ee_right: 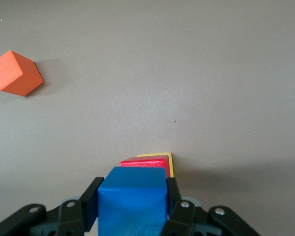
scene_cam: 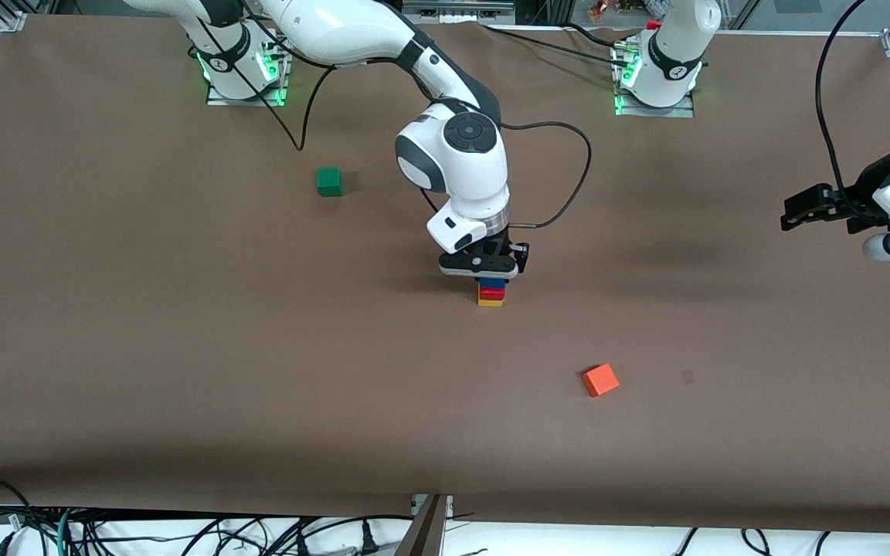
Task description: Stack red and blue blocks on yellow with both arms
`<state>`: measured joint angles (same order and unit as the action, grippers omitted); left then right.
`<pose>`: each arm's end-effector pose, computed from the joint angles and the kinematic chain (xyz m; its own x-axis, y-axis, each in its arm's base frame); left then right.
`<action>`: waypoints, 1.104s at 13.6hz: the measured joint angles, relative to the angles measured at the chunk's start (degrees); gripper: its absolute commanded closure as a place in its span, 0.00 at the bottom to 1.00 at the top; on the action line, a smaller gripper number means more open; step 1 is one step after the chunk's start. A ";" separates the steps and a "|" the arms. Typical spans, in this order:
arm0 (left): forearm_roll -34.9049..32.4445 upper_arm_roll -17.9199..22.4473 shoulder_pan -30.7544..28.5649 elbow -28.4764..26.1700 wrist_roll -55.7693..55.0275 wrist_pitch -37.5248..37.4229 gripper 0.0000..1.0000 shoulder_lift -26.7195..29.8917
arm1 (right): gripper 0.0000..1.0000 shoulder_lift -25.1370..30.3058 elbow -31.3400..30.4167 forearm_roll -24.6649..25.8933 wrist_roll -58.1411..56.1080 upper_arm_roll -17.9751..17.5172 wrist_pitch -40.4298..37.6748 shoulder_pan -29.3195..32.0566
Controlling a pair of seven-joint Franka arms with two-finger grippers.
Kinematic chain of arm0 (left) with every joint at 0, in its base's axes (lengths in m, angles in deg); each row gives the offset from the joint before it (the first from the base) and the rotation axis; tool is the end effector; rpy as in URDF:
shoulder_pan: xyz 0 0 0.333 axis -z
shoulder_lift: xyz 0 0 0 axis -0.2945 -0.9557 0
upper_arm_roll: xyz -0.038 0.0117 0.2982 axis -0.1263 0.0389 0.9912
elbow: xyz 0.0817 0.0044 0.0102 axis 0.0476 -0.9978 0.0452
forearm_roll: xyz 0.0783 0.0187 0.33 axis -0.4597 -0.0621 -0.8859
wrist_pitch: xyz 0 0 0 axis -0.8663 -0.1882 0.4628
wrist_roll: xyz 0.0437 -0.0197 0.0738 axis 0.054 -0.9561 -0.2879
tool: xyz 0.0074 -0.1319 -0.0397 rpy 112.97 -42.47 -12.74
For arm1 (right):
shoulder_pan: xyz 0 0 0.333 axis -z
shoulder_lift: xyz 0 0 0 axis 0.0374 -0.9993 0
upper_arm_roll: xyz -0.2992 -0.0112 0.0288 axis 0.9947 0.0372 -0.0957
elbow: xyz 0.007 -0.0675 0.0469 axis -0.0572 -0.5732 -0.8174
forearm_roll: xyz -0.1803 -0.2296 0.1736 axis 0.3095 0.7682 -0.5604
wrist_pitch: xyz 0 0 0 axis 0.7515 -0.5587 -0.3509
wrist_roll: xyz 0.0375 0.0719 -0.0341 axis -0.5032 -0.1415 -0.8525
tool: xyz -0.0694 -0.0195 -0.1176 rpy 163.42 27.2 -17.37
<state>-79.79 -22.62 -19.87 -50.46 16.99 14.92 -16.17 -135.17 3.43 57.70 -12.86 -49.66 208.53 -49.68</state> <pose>0.5346 0.0016 0.5335 0.9952 -0.0105 -0.0975 -0.0088 -0.9998 0.0178 0.4976 0.5518 0.2945 0.9569 -0.1627 0.2404 -0.1191 -0.9753 -0.1859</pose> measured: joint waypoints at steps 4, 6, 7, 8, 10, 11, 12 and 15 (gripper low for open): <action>0.18 0.00 -0.40 -0.20 0.00 0.19 0.00 0.00 | 0.33 -0.08 0.00 0.93 0.00 0.00 0.01 -0.19; 0.47 0.00 -0.57 -0.20 0.00 0.22 0.00 0.00 | 0.00 -0.08 0.01 1.03 0.00 0.00 0.05 -0.21; 0.50 0.00 -0.75 -0.20 0.00 0.24 0.00 0.00 | 0.00 -0.08 0.01 1.04 0.00 0.00 0.05 -0.22; 0.55 0.00 -1.08 -0.20 0.02 0.31 0.00 0.00 | 0.00 -0.08 0.01 1.05 0.00 0.00 0.06 -0.22; 1.13 0.00 -1.68 -0.22 0.15 0.41 0.00 0.00 | 0.00 -0.08 0.11 1.06 0.00 0.09 -0.04 -0.21; 1.43 0.00 -1.78 -0.24 0.18 0.43 0.00 0.00 | 0.00 -0.07 0.37 1.06 0.00 0.36 -0.81 -0.17; 1.50 -0.01 -1.78 -0.25 0.18 0.43 0.00 0.00 | 0.00 -0.02 0.86 1.06 0.00 0.70 -2.73 0.00; 1.52 -0.04 -1.78 -0.27 0.18 0.48 0.00 0.00 | 0.00 2.01 3.02 1.05 0.02 1.09 -10.46 3.13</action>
<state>-78.27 -22.66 -21.65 -50.73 17.17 15.40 -16.17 -133.15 6.45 58.75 -12.85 -48.57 198.07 -46.55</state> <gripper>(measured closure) 0.000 0.000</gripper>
